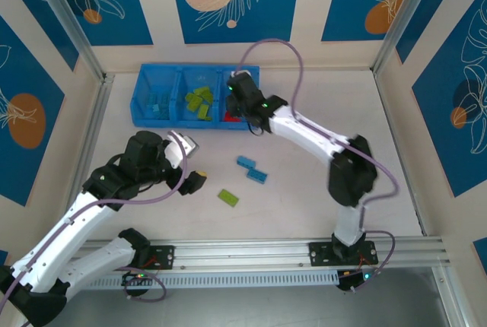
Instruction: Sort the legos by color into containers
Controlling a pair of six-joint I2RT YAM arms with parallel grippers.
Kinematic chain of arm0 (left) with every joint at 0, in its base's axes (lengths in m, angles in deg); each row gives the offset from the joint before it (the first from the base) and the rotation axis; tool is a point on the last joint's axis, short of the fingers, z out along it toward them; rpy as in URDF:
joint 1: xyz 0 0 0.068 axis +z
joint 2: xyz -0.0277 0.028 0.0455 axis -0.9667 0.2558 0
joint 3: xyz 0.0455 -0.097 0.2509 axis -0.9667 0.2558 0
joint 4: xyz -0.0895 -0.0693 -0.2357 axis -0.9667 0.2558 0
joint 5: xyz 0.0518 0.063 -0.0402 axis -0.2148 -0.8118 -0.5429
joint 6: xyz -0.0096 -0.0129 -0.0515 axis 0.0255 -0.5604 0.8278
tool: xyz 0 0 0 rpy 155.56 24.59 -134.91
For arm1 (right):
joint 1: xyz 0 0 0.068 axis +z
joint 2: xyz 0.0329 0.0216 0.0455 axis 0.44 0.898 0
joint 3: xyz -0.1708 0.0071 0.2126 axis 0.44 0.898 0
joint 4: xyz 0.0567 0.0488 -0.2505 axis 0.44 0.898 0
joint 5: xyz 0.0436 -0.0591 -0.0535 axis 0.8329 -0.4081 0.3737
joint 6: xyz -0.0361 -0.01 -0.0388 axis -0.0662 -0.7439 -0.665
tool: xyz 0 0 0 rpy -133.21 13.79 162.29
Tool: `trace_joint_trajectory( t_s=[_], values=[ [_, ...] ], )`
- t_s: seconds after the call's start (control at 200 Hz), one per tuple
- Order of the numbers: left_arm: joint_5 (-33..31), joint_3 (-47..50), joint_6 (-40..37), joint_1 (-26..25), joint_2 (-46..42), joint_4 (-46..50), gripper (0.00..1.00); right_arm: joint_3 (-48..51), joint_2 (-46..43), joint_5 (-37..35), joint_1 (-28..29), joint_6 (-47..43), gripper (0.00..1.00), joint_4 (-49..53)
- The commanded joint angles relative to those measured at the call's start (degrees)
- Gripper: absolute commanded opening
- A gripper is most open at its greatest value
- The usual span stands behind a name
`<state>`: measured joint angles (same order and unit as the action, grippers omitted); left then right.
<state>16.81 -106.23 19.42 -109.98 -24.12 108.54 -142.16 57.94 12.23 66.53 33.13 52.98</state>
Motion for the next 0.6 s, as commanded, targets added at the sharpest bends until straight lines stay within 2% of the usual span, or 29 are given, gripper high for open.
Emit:
trace_joint_trajectory(
  t_s=[0.0, 0.12, 0.26, 0.435, 0.595],
  values=[
    [-3.62, 0.53, -0.91, -0.43, -0.15, -0.56, 1.0, -11.67, 8.89, -0.85, -1.22, -3.1, 0.23, 8.55],
    [-5.65, 0.72, -0.85, -0.37, -0.51, -0.45, 1.0, -22.28, 14.09, -0.23, -1.14, -3.93, 0.39, 14.19],
    [-5.99, 0.89, -0.67, -0.38, -0.08, -0.76, 1.0, -24.68, 11.1, 0.39, -1.05, -2.94, 0.45, 18.09],
    [-7.06, 0.85, -0.07, -0.38, 0.45, -0.99, 1.0, -15.65, -3.15, 5.68, 0.34, -2.25, 0.46, 18.98],
    [-8.59, -0.91, 4.5, -0.55, 1.61, 0.44, 1.0, 1.5, -21.27, 10.9, 3.99, -1.67, 0.51, 17.2]
  ],
)
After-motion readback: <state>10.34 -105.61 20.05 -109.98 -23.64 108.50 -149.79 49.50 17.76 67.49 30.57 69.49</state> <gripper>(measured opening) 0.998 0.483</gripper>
